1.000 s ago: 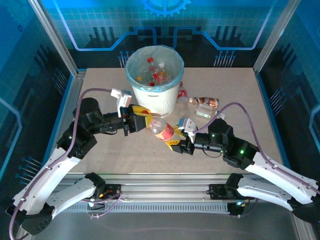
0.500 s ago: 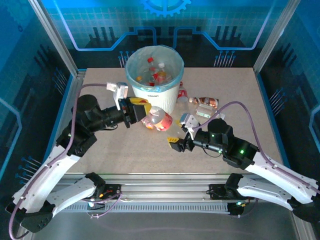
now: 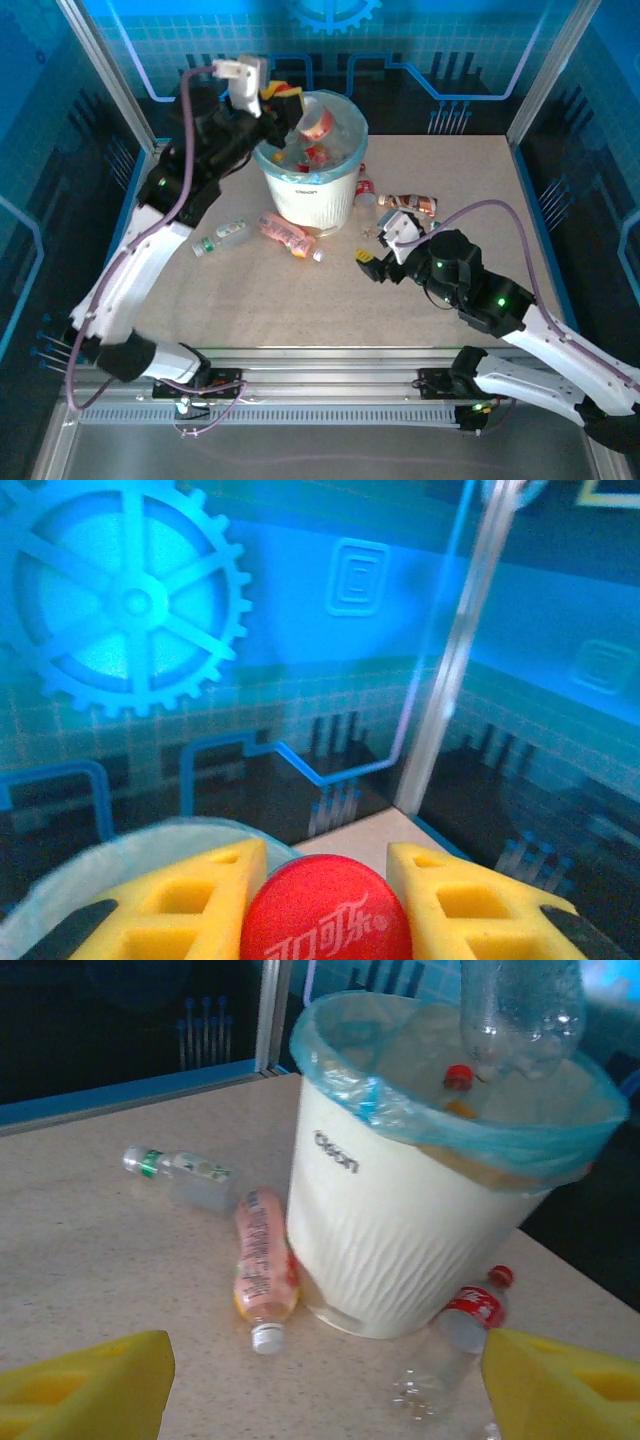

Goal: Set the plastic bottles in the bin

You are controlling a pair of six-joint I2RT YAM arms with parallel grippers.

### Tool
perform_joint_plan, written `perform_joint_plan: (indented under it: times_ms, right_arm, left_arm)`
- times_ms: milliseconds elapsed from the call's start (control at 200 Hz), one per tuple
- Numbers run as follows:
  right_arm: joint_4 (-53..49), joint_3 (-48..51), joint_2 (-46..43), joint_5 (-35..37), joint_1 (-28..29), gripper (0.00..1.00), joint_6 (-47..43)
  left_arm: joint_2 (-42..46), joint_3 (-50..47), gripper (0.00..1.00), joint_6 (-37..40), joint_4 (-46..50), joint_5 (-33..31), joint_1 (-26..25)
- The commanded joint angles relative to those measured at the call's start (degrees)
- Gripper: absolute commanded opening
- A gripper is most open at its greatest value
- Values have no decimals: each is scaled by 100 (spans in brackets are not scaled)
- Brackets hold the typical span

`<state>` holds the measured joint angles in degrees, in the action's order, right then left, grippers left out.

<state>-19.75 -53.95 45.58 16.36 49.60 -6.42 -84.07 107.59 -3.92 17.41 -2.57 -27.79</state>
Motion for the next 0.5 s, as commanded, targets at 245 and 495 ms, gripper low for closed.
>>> perform_joint_plan:
  times_ms: [245, 495]
  right_arm:
    - [-186, -85, 79, -572, -1045, 82, -329]
    - [-267, -65, 261, -898, -1362, 82, -430]
  left_arm:
    - [-2757, 3120, 0, 1008, 1556, -64, 238]
    - [-3447, 3297, 0, 1070, 1945, 27, 233]
